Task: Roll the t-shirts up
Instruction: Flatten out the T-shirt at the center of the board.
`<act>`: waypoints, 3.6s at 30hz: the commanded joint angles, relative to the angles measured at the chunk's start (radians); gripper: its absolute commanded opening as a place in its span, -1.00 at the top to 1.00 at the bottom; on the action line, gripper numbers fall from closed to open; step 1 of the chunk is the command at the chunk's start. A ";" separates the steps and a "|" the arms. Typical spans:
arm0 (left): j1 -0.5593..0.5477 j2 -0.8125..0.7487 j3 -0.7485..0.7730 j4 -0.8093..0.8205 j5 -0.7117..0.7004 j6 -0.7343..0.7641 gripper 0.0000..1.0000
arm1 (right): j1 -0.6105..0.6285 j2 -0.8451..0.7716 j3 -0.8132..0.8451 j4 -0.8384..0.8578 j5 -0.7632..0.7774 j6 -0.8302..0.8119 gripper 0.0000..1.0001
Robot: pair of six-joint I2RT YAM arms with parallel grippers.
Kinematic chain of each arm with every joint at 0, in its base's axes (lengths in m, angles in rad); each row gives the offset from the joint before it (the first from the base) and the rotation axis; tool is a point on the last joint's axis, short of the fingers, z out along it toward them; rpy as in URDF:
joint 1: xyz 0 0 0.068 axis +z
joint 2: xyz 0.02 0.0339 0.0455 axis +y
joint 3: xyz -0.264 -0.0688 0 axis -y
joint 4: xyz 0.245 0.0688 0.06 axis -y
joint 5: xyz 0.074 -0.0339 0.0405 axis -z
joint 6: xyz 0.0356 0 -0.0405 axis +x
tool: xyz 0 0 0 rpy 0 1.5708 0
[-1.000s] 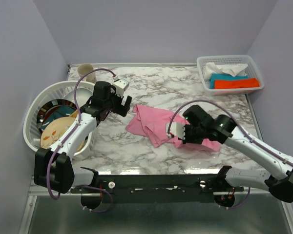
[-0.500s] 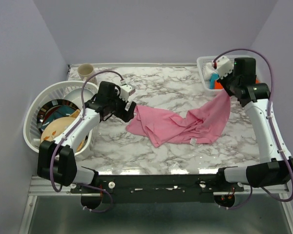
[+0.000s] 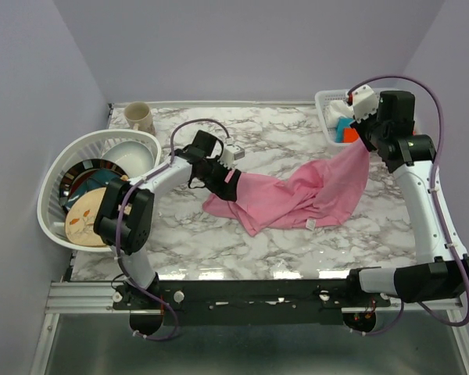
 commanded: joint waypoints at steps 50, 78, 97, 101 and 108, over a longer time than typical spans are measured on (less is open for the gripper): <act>0.251 -0.242 0.660 -0.191 -0.148 0.159 1.00 | -0.009 0.072 0.465 0.167 0.130 -0.011 0.99; 0.312 -0.350 0.878 0.116 -0.421 0.030 1.00 | -0.009 0.188 0.740 0.451 0.032 -0.060 0.99; 0.314 -0.767 0.668 0.072 -0.386 0.010 1.00 | -0.009 -0.337 0.568 0.273 -0.042 -0.109 0.99; 0.314 -0.844 0.658 0.088 -0.388 0.024 1.00 | -0.009 -0.394 0.595 0.240 -0.040 -0.115 0.99; 0.314 -0.913 0.669 0.104 -0.371 0.040 1.00 | -0.011 -0.439 0.639 0.268 -0.037 -0.106 0.99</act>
